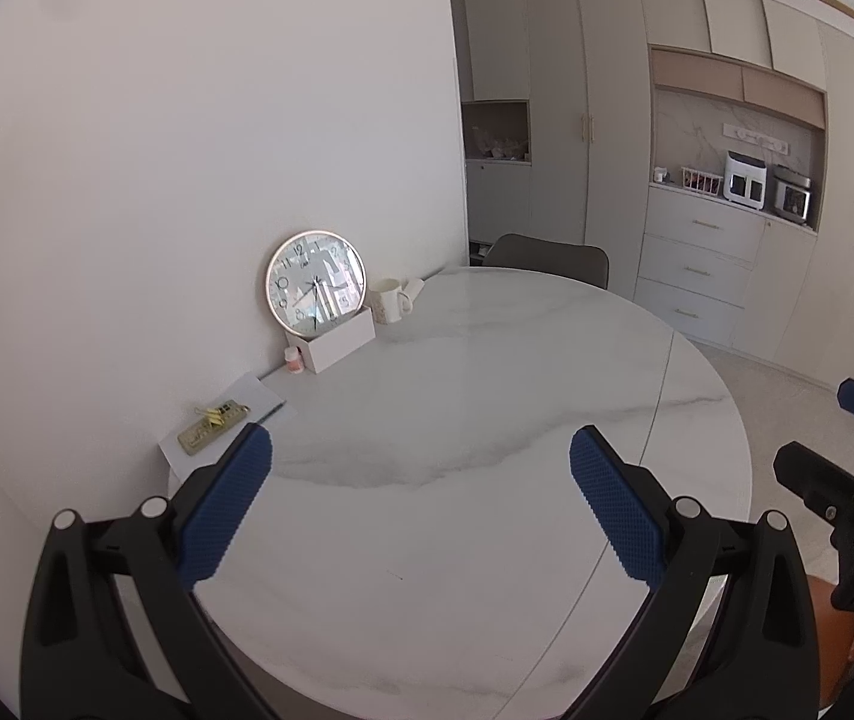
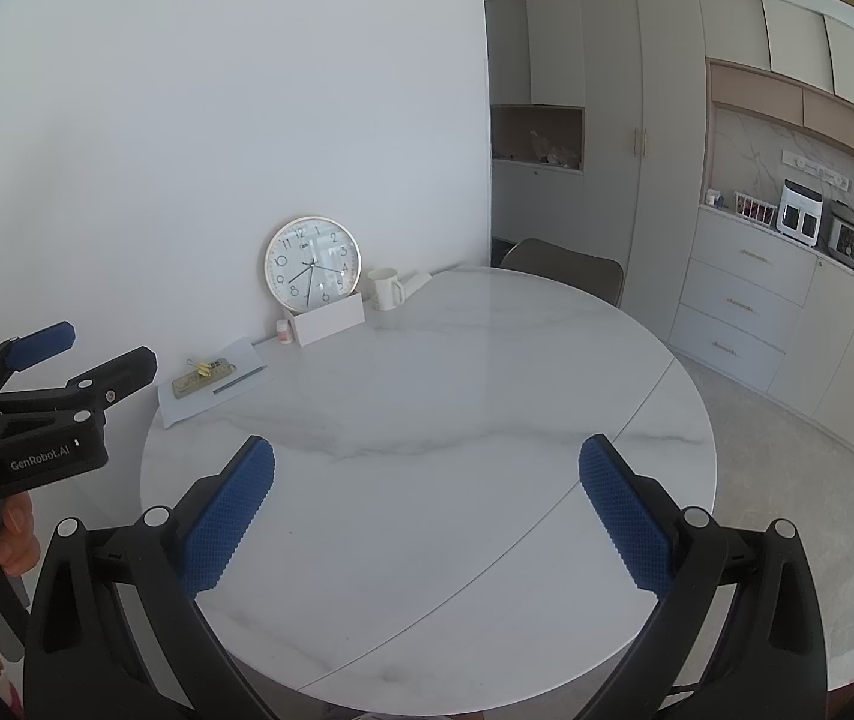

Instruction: Collect trash

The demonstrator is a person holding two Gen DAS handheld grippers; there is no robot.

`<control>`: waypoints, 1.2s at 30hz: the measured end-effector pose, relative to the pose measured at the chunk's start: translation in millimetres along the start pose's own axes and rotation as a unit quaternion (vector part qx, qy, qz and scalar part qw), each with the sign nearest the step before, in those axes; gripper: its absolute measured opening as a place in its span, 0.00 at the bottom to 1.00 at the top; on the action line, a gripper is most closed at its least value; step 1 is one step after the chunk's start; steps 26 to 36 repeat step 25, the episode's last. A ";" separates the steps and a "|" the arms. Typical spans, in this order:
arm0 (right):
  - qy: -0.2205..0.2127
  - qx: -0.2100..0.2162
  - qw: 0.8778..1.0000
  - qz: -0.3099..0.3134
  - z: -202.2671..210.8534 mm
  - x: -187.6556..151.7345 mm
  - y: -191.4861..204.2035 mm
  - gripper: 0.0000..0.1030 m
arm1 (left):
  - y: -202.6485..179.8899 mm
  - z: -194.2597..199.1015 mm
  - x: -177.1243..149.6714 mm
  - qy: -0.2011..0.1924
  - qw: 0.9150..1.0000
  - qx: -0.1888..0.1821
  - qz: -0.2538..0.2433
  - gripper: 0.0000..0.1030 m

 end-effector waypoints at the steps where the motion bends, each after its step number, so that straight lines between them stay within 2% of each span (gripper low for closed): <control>1: 0.000 -0.001 1.000 -0.001 0.7 -0.3 -0.9 0.98 | -0.7 0.3 -0.2 0.000 1.000 0.003 -0.001 0.93; 10: 0.003 -0.001 1.000 -0.006 4.2 -10.8 0.1 0.98 | -0.6 -0.2 -0.1 0.000 1.000 0.021 0.002 0.93; 23: 0.007 -0.001 1.000 -0.006 10.0 -14.5 1.2 0.98 | 0.4 -1.6 2.9 0.003 1.000 -0.003 0.013 0.93; 36: 0.007 -0.002 1.000 -0.007 9.8 -12.8 0.7 0.98 | 0.7 -2.0 2.5 0.003 1.000 -0.004 0.014 0.93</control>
Point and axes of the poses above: each gripper's, at about its wrist camera, not at the fingertips, and z roughly against the way its jaws point, y to its left, x to its top, the point moved 5 cm from there along -z, roughly the way its jaws point, and after that the axes turned 13 degrees about -z, right-handed, at the moved point
